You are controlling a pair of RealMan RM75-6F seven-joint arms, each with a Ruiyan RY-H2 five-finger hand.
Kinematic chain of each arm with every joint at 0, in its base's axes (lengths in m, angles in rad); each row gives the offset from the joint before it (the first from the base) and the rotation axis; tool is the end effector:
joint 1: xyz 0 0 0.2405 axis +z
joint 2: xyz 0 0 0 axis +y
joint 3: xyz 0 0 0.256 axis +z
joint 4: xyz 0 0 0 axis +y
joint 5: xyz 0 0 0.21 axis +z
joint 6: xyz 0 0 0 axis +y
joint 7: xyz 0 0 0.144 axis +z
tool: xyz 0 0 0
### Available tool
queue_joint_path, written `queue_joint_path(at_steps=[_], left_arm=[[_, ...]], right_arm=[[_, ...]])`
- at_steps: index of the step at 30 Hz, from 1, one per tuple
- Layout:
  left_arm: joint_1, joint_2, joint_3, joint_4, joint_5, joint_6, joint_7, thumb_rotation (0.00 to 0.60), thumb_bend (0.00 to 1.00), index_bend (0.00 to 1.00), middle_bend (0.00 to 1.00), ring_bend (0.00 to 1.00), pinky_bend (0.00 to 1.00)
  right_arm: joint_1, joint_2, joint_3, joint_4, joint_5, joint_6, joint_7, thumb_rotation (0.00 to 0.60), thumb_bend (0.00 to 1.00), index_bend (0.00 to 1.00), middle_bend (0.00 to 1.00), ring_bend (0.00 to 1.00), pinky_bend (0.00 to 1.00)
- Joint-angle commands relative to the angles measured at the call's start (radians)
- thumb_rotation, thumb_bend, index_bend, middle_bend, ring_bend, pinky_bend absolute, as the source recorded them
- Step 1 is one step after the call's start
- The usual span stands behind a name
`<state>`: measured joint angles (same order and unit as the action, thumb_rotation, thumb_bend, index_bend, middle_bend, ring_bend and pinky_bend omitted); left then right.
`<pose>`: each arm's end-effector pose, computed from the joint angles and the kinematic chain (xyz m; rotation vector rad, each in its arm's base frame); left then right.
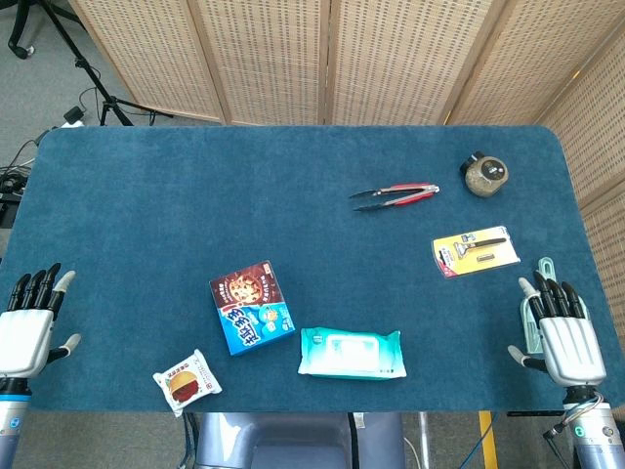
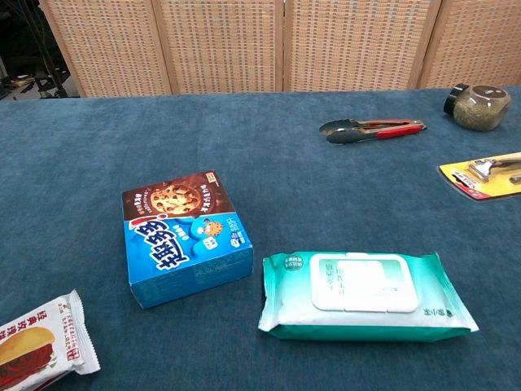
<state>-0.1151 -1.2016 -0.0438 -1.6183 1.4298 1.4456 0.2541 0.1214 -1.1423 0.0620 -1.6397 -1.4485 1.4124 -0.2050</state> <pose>-0.3080 0.1880 0.1289 -1.4348 -0.8272 -0.7407 -0.3059 -0.1938 0.1435 1.4548 -0.8310 0.7597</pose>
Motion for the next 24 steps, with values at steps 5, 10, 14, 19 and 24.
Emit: queue_joint_path(at_steps=[5,10,14,19,24], left_arm=[[0.001,0.000,0.000,-0.002,-0.001,0.002,0.005,0.600,0.19,0.00,0.00,0.00,0.00],[0.006,0.001,0.001,-0.007,0.006,0.014,0.004,0.600,0.19,0.00,0.00,0.00,0.00],[0.008,0.000,0.001,-0.005,0.012,0.022,-0.001,0.600,0.19,0.00,0.00,0.00,0.00],[0.008,-0.001,0.000,-0.003,0.012,0.023,-0.002,0.600,0.19,0.00,0.00,0.00,0.00],[0.007,-0.002,-0.001,-0.001,0.014,0.023,-0.005,0.600,0.19,0.00,0.00,0.00,0.00]], right_arm=[[0.001,0.001,-0.002,0.002,0.002,-0.006,0.001,0.600,0.10,0.00,0.00,0.00,0.00],[0.001,0.002,-0.004,0.002,-0.004,-0.004,0.008,0.600,0.10,0.00,0.00,0.00,0.00],[0.000,0.002,-0.003,0.004,-0.009,0.001,0.015,0.600,0.10,0.00,0.00,0.00,0.00],[0.001,0.000,-0.003,0.007,-0.008,-0.001,0.015,0.600,0.10,0.00,0.00,0.00,0.00],[0.003,-0.002,-0.003,0.006,-0.007,-0.005,0.011,0.600,0.10,0.00,0.00,0.00,0.00]])
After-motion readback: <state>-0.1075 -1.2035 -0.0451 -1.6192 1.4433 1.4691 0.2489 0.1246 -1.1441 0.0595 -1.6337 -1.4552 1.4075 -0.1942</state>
